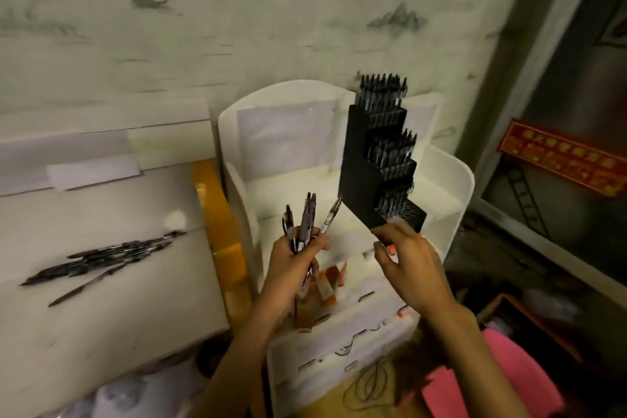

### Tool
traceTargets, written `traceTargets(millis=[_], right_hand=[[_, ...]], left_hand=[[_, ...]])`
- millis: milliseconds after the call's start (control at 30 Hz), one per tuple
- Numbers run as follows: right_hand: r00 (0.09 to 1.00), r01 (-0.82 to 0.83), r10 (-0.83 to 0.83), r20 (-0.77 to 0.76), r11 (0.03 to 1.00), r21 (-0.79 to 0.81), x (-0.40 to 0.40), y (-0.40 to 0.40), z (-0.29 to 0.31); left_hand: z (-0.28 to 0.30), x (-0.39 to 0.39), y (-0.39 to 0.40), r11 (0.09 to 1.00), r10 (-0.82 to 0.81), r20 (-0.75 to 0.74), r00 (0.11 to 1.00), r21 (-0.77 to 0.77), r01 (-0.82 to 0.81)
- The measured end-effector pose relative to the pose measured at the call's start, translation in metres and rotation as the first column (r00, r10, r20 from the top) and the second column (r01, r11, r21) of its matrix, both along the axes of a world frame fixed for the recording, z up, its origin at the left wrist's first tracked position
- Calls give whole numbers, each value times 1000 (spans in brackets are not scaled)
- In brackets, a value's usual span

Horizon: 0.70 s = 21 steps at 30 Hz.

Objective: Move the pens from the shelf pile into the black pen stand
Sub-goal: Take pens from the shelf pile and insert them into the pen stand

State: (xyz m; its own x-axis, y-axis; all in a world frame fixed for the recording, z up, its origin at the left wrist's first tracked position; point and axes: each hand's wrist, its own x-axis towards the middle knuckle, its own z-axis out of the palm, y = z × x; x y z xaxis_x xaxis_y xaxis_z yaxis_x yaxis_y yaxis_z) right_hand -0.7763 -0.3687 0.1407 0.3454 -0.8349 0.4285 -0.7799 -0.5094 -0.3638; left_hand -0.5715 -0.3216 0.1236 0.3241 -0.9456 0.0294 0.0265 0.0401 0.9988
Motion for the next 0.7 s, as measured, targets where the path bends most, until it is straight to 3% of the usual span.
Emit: traceTargets(millis=[200,700], right_hand=[[1000,31,-31,1,999,34,-45,-42,-12],[997,-53,59,-55,992,117,-91,-201,-29]], left_hand=[[-10,-51,-46,998,-57,-5,998,33,57],[-36,-106,-178,997,23,-104,994,71,-15]])
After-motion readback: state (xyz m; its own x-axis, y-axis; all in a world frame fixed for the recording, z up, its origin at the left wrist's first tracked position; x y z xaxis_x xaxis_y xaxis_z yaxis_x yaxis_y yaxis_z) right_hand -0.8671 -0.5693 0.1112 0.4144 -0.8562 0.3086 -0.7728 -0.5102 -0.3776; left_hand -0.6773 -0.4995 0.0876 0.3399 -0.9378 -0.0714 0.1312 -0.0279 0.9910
